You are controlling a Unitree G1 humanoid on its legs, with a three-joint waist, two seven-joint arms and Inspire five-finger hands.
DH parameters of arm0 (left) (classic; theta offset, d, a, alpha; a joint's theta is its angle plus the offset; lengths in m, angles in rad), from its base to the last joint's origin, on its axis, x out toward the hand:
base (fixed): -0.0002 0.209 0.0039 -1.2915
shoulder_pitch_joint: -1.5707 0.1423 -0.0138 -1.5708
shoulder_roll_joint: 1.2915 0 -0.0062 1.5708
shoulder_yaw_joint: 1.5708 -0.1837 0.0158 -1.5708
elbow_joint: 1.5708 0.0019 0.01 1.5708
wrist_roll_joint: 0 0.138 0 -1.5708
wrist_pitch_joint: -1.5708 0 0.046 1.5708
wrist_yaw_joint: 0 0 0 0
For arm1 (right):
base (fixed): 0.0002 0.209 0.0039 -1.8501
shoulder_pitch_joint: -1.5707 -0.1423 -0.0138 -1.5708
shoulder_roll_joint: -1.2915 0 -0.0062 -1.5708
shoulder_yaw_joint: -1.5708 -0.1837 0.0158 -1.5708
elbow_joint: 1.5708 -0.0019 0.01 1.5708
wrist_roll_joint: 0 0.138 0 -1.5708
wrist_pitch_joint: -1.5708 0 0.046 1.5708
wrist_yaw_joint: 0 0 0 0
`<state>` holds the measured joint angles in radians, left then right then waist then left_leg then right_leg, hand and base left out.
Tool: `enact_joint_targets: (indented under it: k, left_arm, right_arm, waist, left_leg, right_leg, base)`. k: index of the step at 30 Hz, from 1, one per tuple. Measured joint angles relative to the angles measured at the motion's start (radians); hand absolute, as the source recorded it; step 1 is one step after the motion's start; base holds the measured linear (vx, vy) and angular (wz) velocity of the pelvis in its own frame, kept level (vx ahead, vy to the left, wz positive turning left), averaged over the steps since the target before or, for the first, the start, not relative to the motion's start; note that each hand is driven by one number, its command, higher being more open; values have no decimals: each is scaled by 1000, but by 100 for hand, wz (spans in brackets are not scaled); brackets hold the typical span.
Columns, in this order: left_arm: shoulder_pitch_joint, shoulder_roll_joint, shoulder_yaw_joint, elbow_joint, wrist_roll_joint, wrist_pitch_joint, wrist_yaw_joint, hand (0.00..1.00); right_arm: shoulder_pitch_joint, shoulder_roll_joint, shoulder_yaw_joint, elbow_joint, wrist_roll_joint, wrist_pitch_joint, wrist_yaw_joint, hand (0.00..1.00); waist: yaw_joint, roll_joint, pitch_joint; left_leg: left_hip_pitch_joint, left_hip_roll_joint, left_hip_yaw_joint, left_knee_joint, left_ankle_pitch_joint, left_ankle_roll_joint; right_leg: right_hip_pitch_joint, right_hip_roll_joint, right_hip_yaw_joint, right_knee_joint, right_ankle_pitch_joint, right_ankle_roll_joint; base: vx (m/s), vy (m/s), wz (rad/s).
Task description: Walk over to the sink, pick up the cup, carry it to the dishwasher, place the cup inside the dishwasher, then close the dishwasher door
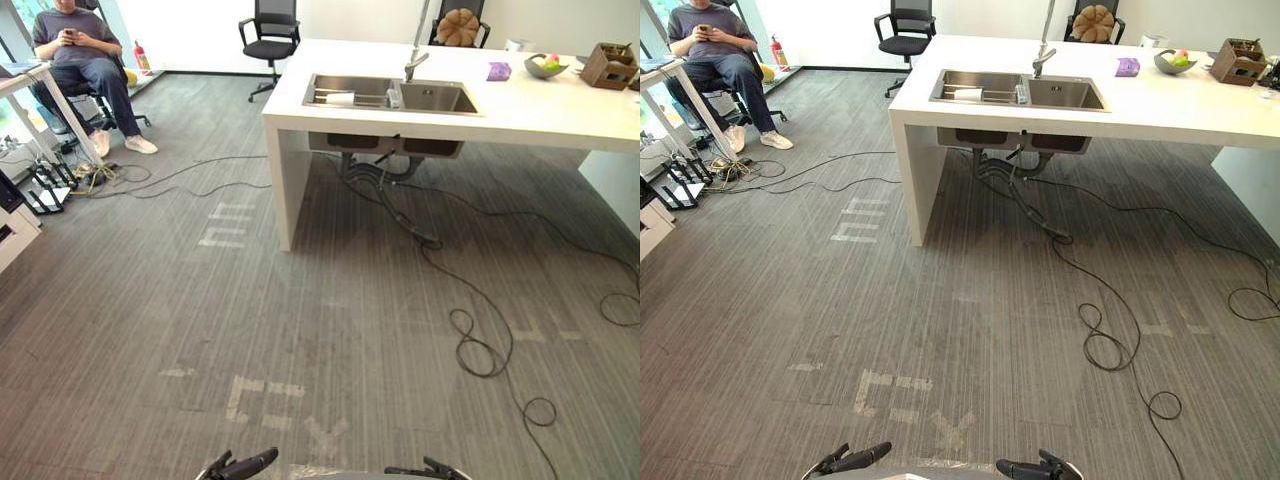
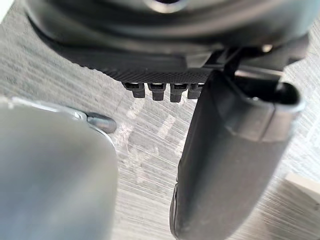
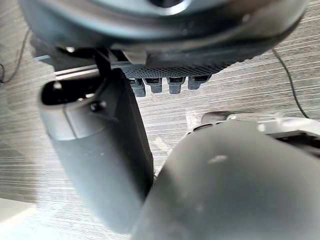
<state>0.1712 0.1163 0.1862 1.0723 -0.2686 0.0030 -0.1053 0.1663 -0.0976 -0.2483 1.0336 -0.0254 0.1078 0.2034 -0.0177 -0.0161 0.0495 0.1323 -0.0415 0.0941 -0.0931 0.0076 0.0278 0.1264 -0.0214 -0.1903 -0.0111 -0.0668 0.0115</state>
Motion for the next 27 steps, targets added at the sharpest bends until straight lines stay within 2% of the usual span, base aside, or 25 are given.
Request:
enact_joint_targets:
  k: [7,9,16,27]
  left_arm:
    - [-1,4,2,4,42,34,54,100]
    - [-1,5,4,4,40,55,57,100]
    - [0,7,34,28,-30,110,56,100]
    - [11,-1,70,34,-132,104,87,100]
  right_arm:
    - [-11,-8,20,8,6,24,9,100]
    - [-15,-10,20,14,48,38,9,100]
    - [-20,-12,19,19,120,65,17,100]
    - [-22,-7,19,18,120,67,13,100]
  waist:
    - [-4,-3,8]
    - [-6,-4,9]
    - [-22,-8,20]
    - [-23,-14,24]
  left_leg:
    - [-2,-1,-4,0,0,0]
    - [-2,-1,-7,0,0,0]
    - [-1,-1,-7,0,1,0]
    - [0,-1,-7,0,1,0]
  right_leg:
    - [5,0,-6,-11,3,-2]
    - [10,0,-9,-12,3,-2]
    - [11,0,-10,-13,4,-1]
    - [11,0,-9,-14,5,1]
  base:
    - [-5,-6,1]
    - [-16,-21,4]
    - [-14,-7,0]
    - [-3,-2,0]
